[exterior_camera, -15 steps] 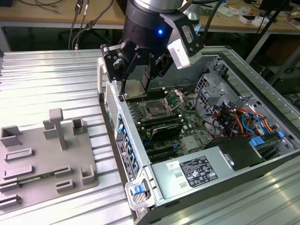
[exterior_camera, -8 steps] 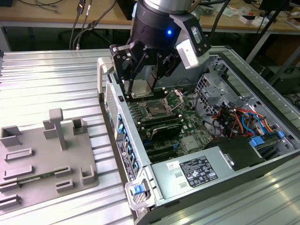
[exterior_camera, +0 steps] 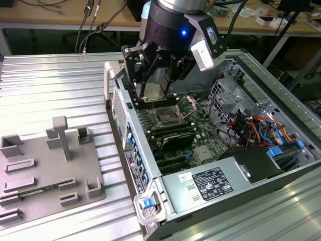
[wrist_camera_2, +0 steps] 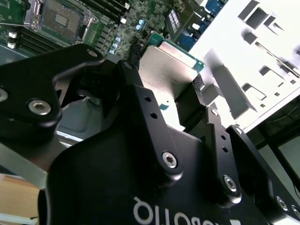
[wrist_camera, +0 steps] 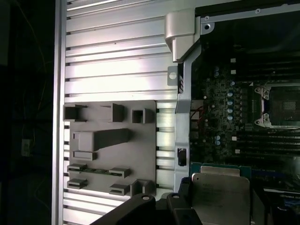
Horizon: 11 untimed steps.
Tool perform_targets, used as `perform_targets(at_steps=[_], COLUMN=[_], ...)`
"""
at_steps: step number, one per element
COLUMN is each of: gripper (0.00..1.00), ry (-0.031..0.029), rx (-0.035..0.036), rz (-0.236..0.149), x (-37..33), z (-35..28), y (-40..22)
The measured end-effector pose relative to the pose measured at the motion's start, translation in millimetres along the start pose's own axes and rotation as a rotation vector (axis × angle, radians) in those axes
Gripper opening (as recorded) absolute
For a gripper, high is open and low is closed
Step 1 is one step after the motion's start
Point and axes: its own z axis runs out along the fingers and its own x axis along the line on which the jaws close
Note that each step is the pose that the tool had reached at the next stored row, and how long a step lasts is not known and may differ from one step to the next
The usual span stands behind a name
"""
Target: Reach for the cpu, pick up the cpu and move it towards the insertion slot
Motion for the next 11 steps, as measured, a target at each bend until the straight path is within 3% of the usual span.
perform_targets(at_steps=[11], gripper=[0.55], ry=[-0.0005], rx=[0.0016], rz=[0.018], x=[-7.7], z=[1.8], y=[8.1])
